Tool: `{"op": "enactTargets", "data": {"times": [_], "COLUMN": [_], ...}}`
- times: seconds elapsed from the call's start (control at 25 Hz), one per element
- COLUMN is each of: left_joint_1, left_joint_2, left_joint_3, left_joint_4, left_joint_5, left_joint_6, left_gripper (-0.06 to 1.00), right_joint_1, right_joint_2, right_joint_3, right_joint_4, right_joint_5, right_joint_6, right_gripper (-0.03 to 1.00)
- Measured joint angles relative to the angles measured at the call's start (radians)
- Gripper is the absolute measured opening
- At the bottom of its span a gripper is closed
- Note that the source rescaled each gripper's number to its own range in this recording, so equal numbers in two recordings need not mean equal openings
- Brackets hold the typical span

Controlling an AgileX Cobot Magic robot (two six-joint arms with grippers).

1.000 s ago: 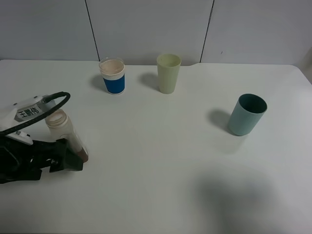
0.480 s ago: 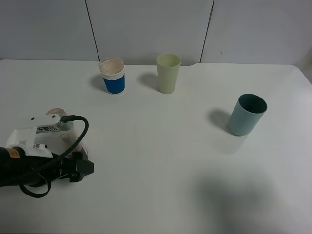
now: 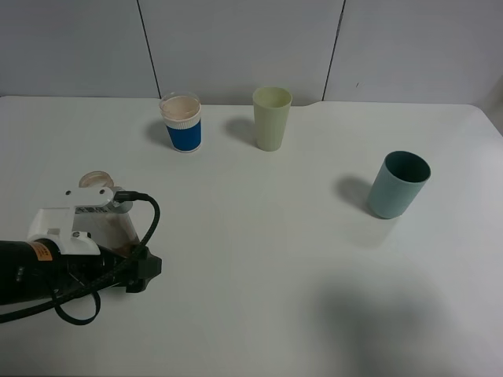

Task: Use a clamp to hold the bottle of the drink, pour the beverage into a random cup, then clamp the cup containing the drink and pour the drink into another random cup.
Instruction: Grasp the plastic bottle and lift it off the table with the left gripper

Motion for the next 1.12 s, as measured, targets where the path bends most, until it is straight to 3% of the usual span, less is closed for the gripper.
{"op": "enactTargets", "data": {"times": [0.68,1.12], "left_joint_1": [-0.001,-0.001], "left_joint_2": [-0.139,-0.236], "left_joint_3": [0.034,0.127], "left_joint_4": [-0.046,-0.058], "left_joint_5": [-0.024,-0.023], "left_joint_6": [-0.004,-0.032], "left_gripper": [1.00,1.00], "right_joint_1": [0.000,0.000], "right_joint_2": [0.000,0.000], "right_joint_3": [0.000,0.000], "right_joint_4": [0.000,0.000], "right_joint_5": [0.000,0.000], "right_joint_6": [0.000,0.000], "right_gripper": [0.97,0.97]}}
